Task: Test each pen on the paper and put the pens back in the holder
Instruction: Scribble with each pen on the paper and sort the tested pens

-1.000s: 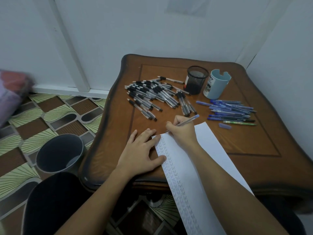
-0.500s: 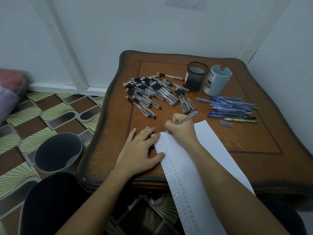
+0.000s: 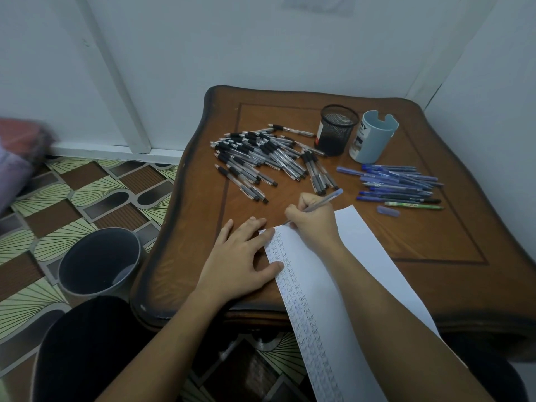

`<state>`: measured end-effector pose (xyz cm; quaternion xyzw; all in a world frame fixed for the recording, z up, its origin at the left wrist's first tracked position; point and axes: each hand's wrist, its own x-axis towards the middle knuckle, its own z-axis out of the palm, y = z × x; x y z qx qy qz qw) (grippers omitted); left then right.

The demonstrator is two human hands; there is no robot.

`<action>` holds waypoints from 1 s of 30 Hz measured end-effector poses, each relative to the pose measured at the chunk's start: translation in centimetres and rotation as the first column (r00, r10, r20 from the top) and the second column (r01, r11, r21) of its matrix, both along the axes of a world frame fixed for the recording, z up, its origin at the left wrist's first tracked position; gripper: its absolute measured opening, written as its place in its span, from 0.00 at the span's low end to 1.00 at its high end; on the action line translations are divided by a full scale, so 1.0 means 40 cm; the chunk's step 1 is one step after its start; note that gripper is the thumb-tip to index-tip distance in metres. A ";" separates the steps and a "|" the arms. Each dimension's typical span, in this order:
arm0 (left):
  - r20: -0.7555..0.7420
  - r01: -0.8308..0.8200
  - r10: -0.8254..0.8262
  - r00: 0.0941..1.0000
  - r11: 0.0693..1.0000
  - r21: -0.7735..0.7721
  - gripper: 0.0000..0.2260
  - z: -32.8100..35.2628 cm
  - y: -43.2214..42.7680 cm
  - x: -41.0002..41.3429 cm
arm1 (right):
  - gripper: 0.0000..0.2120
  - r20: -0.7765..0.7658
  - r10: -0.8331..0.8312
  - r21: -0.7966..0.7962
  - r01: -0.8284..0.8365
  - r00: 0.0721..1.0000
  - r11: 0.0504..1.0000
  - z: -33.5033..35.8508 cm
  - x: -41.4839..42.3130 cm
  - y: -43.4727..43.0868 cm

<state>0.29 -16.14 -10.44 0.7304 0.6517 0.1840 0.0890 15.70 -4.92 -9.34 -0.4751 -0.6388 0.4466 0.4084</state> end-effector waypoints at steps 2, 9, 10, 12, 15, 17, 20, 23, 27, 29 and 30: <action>0.005 -0.001 0.001 1.000 1.000 0.001 0.33 0.002 -0.001 0.000 | 0.18 0.021 0.011 0.009 -0.011 1.000 1.000 0.002 0.000 -0.002; 0.004 -0.002 0.002 1.000 1.000 -0.013 0.34 0.004 0.000 0.001 | 0.19 0.028 -0.004 -0.002 0.004 1.000 1.000 -0.001 -0.001 -0.002; 0.004 -0.001 0.001 1.000 1.000 -0.017 0.34 0.005 0.000 0.001 | 0.19 0.028 -0.006 0.000 0.006 1.000 1.000 0.000 -0.001 -0.002; -0.001 0.000 0.000 1.000 1.000 -0.024 0.34 0.005 0.000 0.001 | 0.18 0.030 0.005 0.011 -0.005 1.000 1.000 -0.001 -0.002 -0.004; 0.004 -0.003 0.003 1.000 1.000 -0.019 0.34 0.007 0.000 0.001 | 0.18 0.034 0.005 0.014 -0.006 0.999 1.000 -0.001 -0.001 -0.004; 0.005 0.000 0.001 1.000 1.000 -0.020 0.34 0.010 -0.001 0.002 | 0.17 0.029 0.000 0.013 0.000 1.000 1.000 -0.002 0.000 -0.002; 0.015 -0.001 0.001 1.000 1.000 -0.015 0.34 0.011 -0.001 0.002 | 0.17 0.021 0.001 0.029 -0.001 1.000 1.000 0.000 0.000 -0.002; 0.019 -0.004 0.004 1.000 1.000 -0.011 0.34 0.010 -0.002 0.002 | 0.17 0.025 0.006 0.026 -0.007 1.000 1.000 -0.003 -0.003 -0.002; 0.021 -0.004 0.004 1.000 1.000 -0.011 0.34 0.010 -0.001 0.002 | 0.18 0.028 0.006 0.013 -0.006 1.000 1.000 -0.006 0.000 0.000; 0.024 -0.005 0.005 1.000 1.000 -0.008 0.33 0.010 -0.002 0.002 | 0.18 0.020 0.003 0.007 -0.003 1.000 1.000 -0.004 0.000 -0.001; 0.026 -0.006 0.007 1.000 1.000 -0.005 0.33 0.009 -0.002 0.002 | 0.19 0.016 0.003 0.008 -0.003 1.000 1.000 -0.003 0.001 -0.001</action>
